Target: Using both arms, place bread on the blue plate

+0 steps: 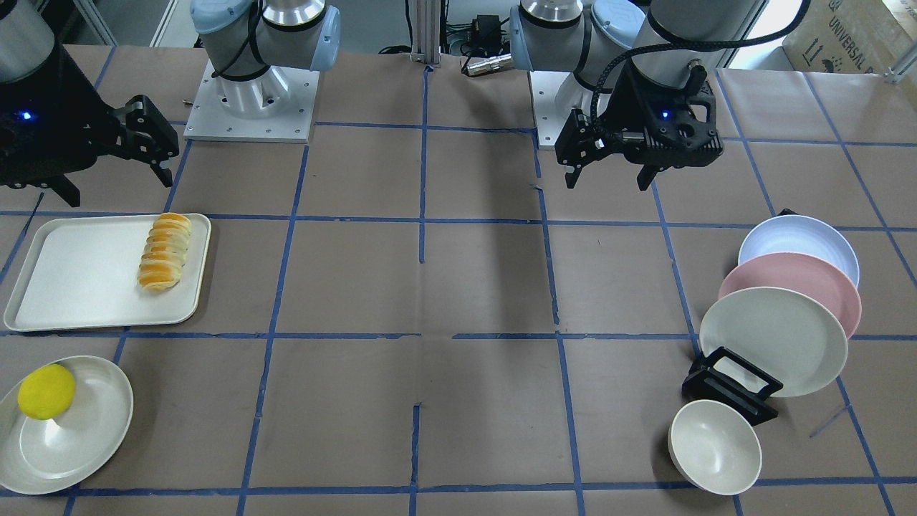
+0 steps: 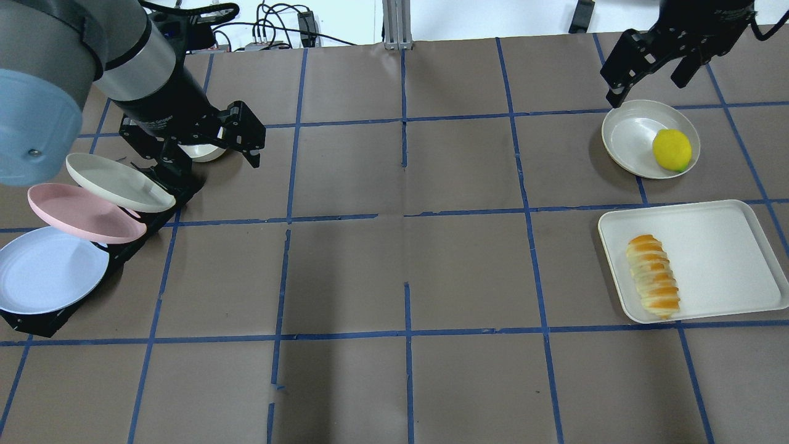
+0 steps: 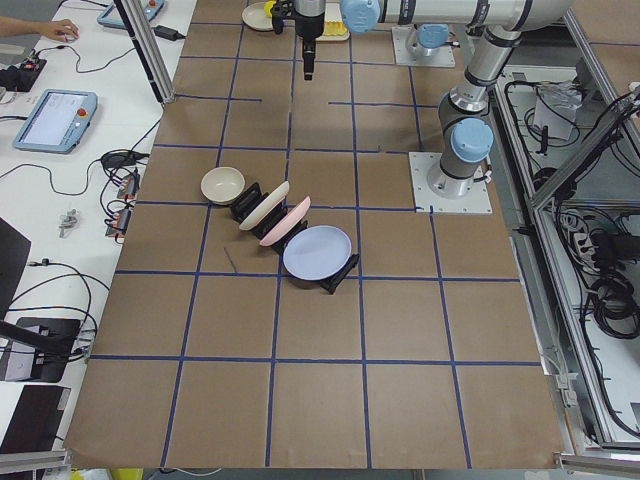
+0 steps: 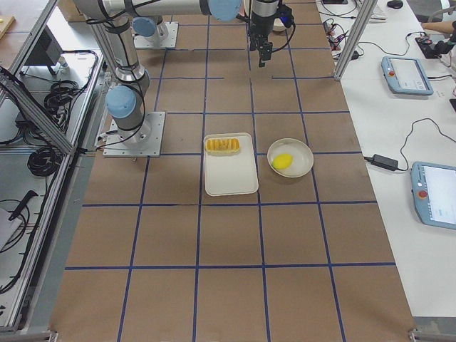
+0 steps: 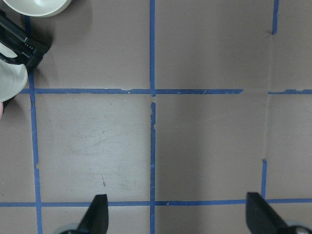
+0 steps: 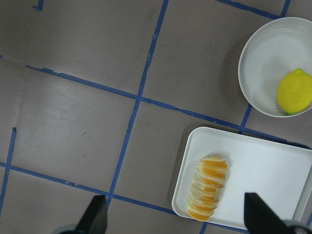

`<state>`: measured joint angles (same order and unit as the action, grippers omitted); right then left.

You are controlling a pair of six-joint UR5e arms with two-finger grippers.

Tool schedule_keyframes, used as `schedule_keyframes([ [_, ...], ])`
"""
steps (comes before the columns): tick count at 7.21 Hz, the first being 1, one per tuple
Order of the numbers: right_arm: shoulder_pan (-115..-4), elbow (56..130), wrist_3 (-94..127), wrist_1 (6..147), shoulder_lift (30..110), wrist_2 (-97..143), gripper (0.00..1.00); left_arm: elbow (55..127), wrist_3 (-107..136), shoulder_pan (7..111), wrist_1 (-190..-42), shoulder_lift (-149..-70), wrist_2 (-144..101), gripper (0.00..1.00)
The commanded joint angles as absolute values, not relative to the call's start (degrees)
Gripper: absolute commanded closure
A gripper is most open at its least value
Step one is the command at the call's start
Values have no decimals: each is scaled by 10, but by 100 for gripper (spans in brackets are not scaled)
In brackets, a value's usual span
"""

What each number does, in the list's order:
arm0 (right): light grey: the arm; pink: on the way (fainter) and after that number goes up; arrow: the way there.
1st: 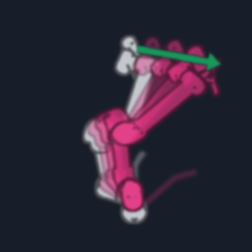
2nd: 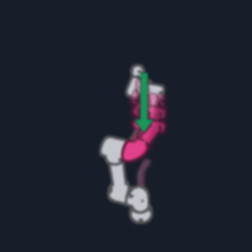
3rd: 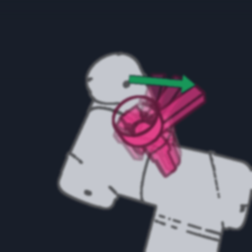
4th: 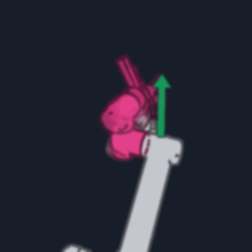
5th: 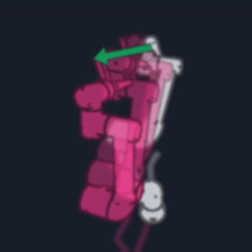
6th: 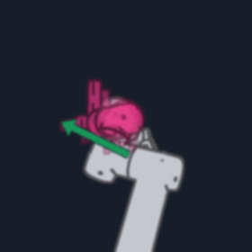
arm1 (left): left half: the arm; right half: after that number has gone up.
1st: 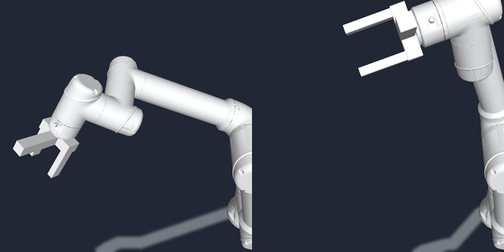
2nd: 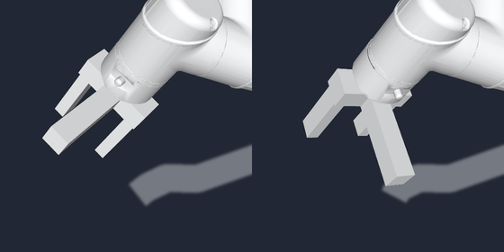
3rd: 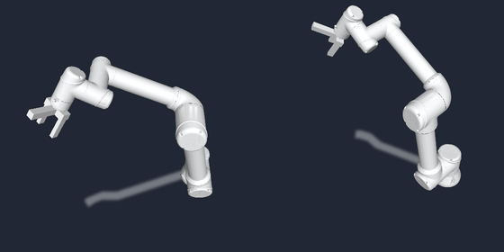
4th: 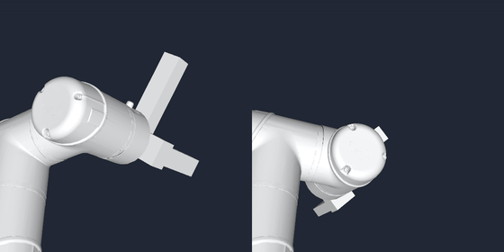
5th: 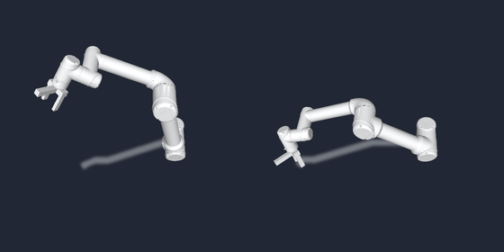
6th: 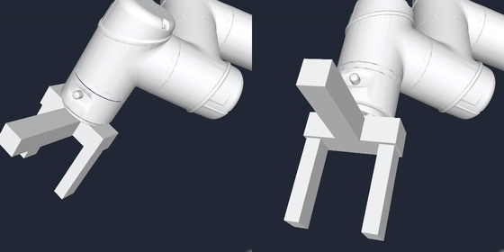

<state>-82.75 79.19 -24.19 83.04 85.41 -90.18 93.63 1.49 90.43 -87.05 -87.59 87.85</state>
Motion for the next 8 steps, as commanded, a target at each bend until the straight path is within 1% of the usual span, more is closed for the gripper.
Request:
schedule_keyframes([
  [1,-833,791,-150,830,856,-901,0,935,14,904,-871,-876,878,0],
  [4,-840,802,-150,858,851,-904,0,952,-1,902,-864,-875,887,0],
  [5,-837,802,-153,858,848,-901,0,951,-49,888,-863,-872,932,0],
  [6,-822,803,-156,860,843,-903,0,953,-134,848,-870,-863,977,0],
  [7,-778,809,-158,858,836,-901,0,955,-197,786,-871,-858,976,0],
  [8,-726,842,-211,868,830,-902,1,958,-229,720,-873,-857,958,0],
])
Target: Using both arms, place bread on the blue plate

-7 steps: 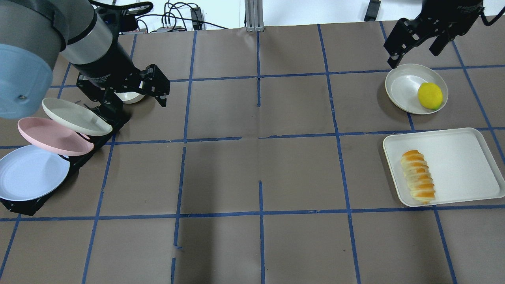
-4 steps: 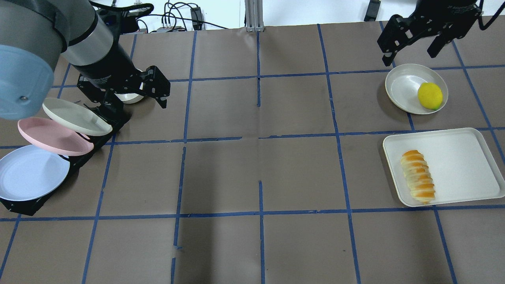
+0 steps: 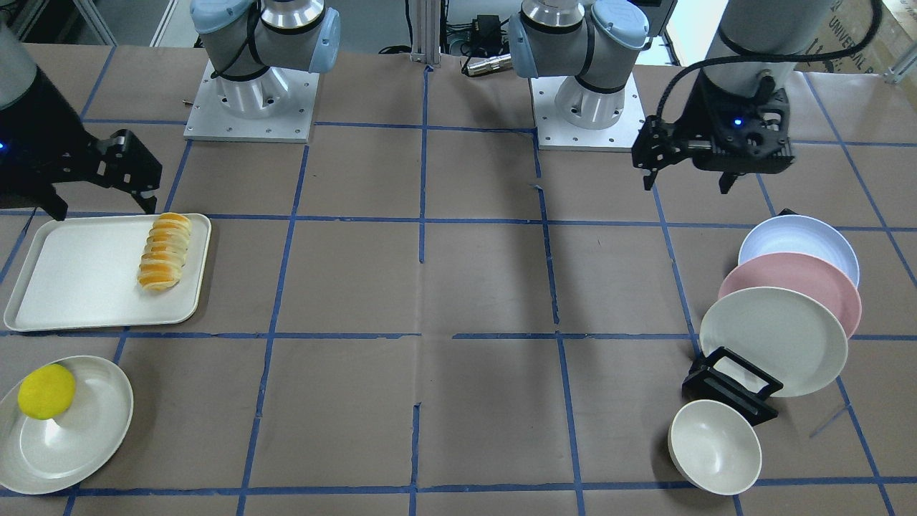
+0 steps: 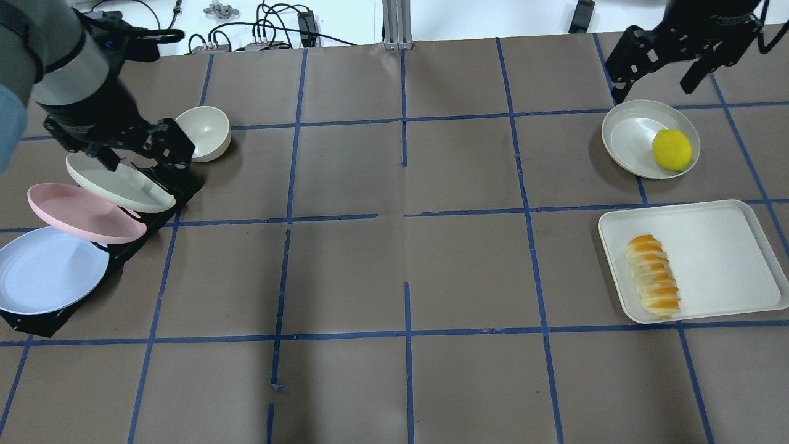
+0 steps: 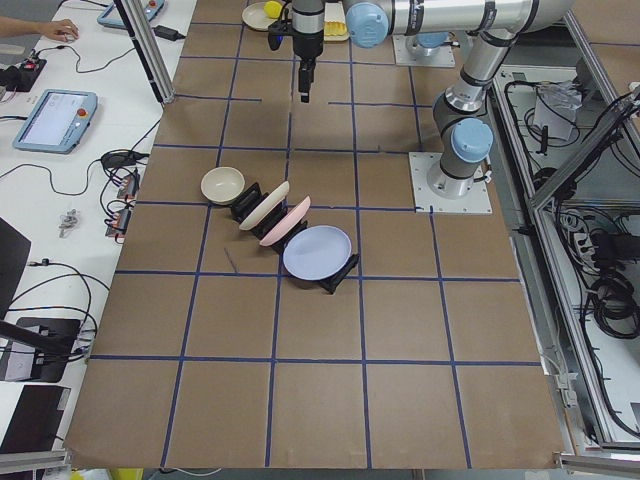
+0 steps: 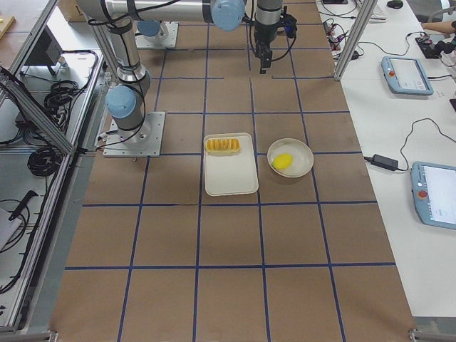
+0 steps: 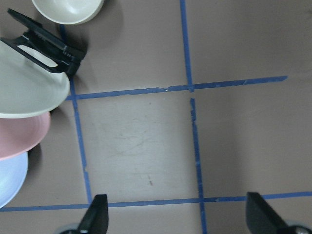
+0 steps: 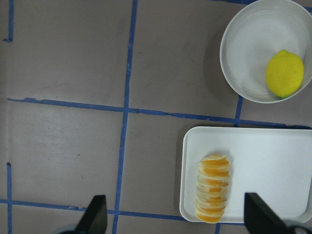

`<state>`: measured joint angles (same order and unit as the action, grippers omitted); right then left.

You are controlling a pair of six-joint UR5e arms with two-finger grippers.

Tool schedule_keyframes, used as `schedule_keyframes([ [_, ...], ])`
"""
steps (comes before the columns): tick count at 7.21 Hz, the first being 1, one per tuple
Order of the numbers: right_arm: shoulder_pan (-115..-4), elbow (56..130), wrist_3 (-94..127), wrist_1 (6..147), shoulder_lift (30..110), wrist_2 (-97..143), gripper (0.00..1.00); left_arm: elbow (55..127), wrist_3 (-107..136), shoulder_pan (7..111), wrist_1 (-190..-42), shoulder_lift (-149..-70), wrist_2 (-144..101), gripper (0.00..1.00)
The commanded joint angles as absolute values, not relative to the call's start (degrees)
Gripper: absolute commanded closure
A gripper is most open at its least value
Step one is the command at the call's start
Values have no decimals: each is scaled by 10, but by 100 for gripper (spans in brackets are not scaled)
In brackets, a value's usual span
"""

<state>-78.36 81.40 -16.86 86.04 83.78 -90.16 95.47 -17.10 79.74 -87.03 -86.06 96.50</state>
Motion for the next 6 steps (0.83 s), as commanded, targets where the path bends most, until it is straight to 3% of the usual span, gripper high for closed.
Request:
schedule_keyframes([
  [1,-675,901,-310,931,834,-901,2,958,-274,648,-898,-850,933,0],
  [4,-654,1051,-267,1049,851,-912,2,975,-557,386,-915,-854,866,0],
  [6,-636,1091,-205,1056,856,-910,0,1007,-651,299,-903,-887,857,0],
])
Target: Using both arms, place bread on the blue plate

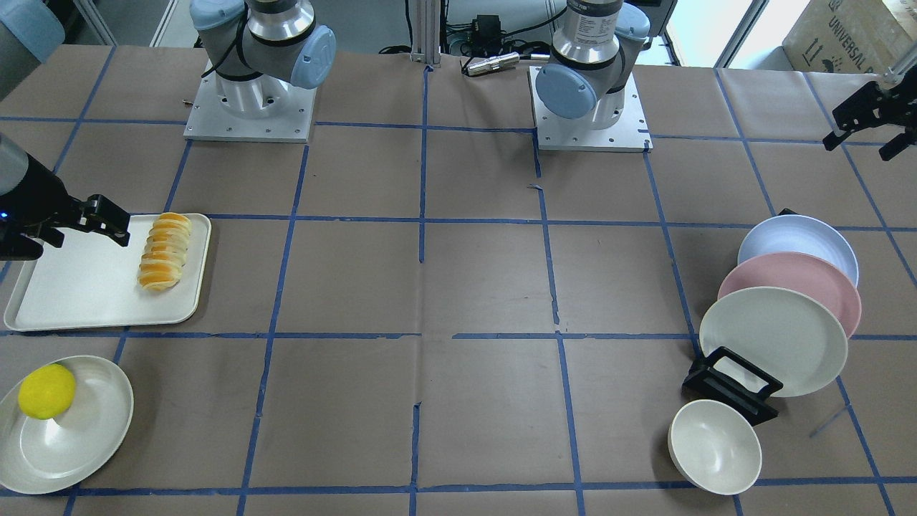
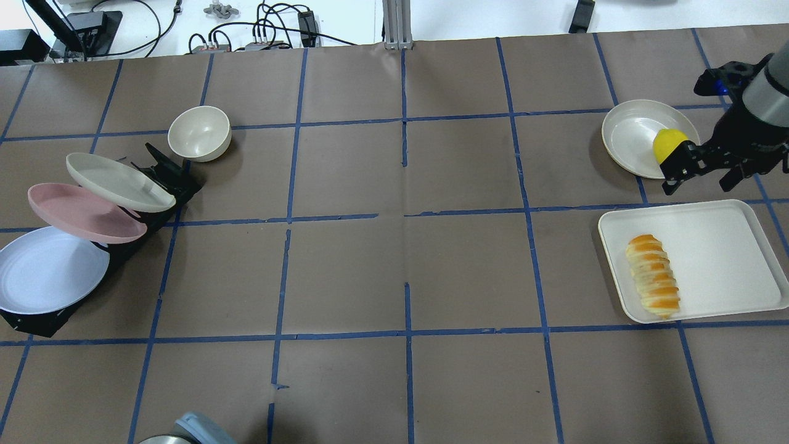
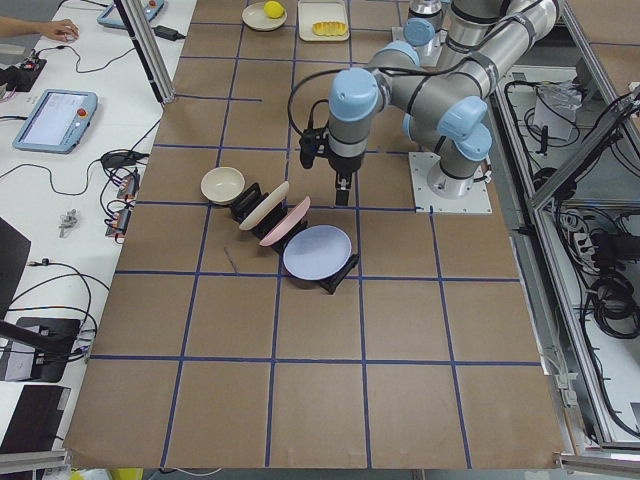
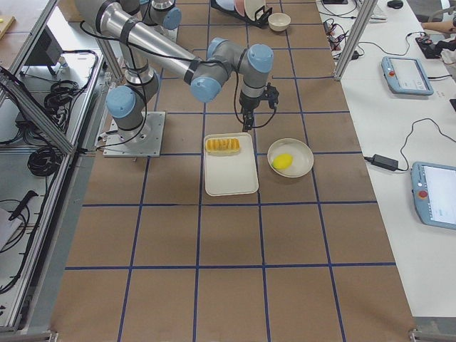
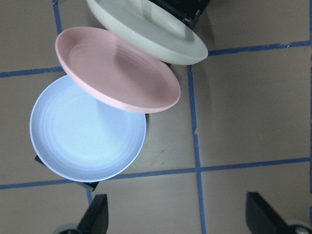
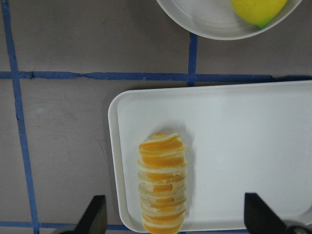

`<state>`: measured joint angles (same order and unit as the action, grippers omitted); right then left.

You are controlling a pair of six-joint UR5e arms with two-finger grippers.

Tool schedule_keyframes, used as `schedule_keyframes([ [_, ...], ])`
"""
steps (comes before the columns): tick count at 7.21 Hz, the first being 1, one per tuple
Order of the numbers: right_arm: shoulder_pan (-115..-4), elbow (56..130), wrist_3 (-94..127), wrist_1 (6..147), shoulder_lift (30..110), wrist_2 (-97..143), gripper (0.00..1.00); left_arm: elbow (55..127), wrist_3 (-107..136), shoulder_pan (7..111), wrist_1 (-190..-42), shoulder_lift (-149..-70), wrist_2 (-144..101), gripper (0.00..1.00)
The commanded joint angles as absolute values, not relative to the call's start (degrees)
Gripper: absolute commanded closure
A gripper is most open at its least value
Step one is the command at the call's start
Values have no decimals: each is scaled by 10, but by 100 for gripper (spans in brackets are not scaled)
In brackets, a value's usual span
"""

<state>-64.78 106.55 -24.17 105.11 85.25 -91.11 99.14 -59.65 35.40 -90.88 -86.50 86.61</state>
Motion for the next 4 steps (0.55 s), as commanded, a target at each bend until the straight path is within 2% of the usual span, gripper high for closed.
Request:
schedule_keyframes([
  [1,-615,1092,-213,1050,844,-905,0,1005,-652,295,-897,-912,858,0],
  [2,-602,1097,-211,1086,812,-899,1,1004,-666,295,-859,-941,856,0],
  [4,-601,1108,-196,1107,804,-889,0,985,-677,295,-818,-1003,857,0],
])
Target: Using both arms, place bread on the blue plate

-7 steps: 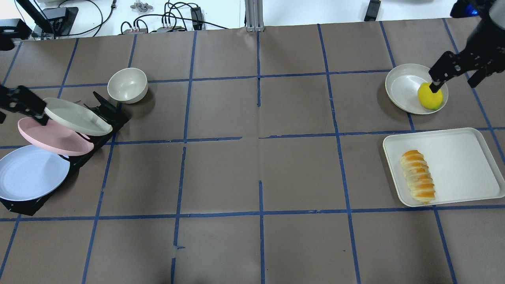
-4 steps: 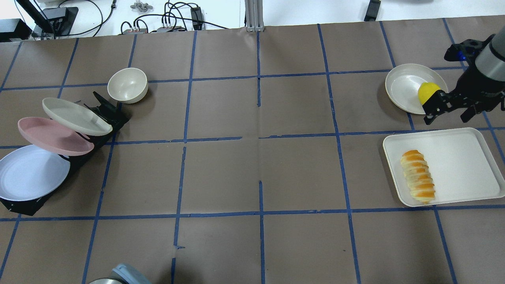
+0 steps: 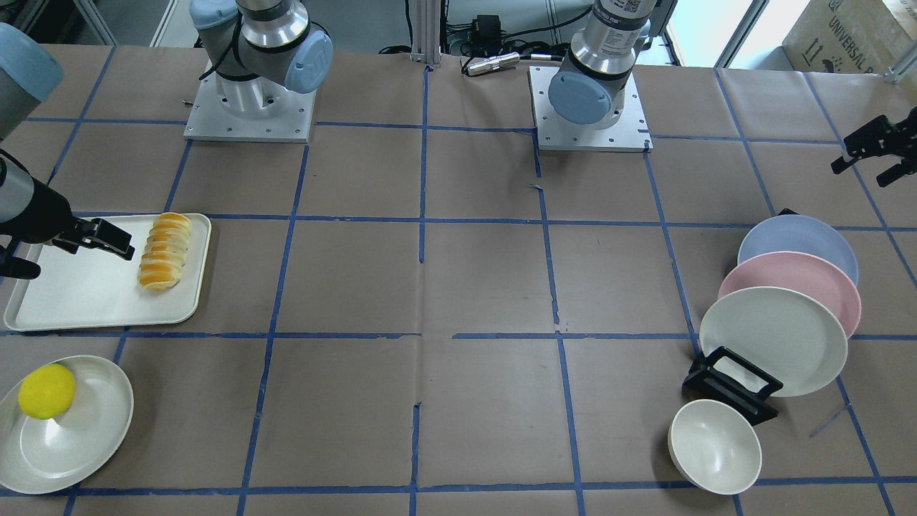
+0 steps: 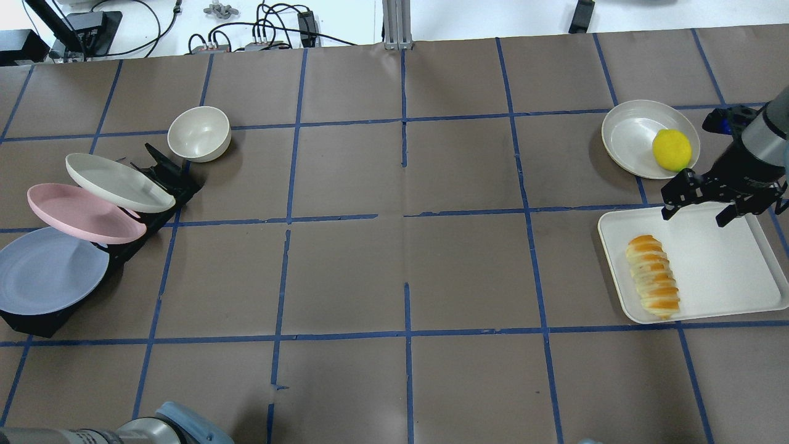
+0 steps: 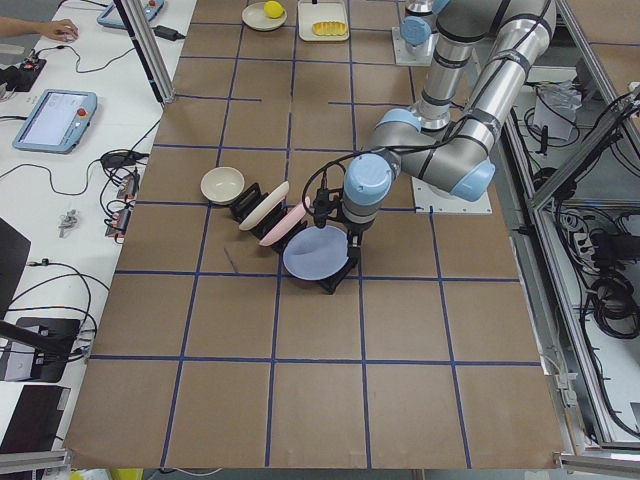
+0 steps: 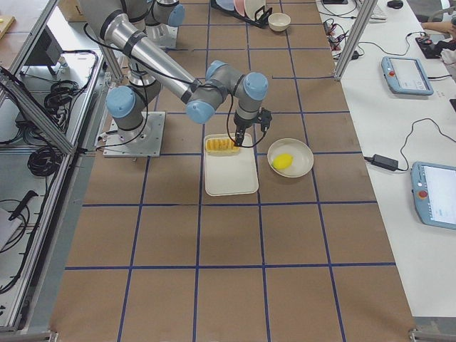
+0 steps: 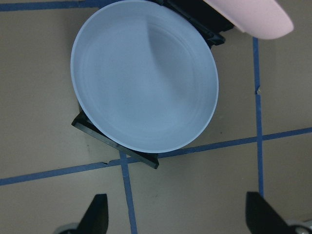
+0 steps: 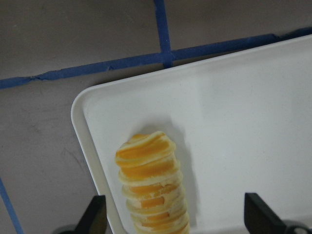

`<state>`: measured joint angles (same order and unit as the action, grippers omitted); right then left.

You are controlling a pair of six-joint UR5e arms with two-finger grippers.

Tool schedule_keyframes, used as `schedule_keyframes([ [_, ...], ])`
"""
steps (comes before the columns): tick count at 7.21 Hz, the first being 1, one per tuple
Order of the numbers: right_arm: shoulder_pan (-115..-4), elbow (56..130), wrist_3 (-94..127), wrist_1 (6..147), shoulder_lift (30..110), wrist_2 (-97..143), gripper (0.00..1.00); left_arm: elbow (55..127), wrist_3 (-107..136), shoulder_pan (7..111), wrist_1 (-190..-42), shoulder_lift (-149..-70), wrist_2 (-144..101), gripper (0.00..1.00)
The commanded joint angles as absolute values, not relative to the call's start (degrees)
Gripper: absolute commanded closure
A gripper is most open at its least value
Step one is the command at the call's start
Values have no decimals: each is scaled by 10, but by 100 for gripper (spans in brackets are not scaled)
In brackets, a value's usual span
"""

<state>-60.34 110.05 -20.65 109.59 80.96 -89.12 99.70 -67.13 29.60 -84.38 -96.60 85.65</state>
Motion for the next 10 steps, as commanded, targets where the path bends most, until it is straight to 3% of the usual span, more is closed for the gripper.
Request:
schedule_keyframes([
  [1,-600,1104,-198,1109,805,-890,0,965,-677,297,-815,-1038,856,0],
  [3,-602,1096,-204,1105,816,-905,0,912,-678,305,-797,-1135,856,0],
  [5,-606,1096,-199,1176,822,-900,0,871,-676,327,-801,-1175,855,0],
  [6,-607,1113,-204,1215,821,-894,0,873,-665,338,-801,-1182,855,0],
  [8,-607,1214,-132,1311,854,-881,0,875,-652,365,-801,-1193,856,0],
  [10,-607,1240,-92,1309,879,-875,0,866,-652,371,-801,-1203,854,1],
])
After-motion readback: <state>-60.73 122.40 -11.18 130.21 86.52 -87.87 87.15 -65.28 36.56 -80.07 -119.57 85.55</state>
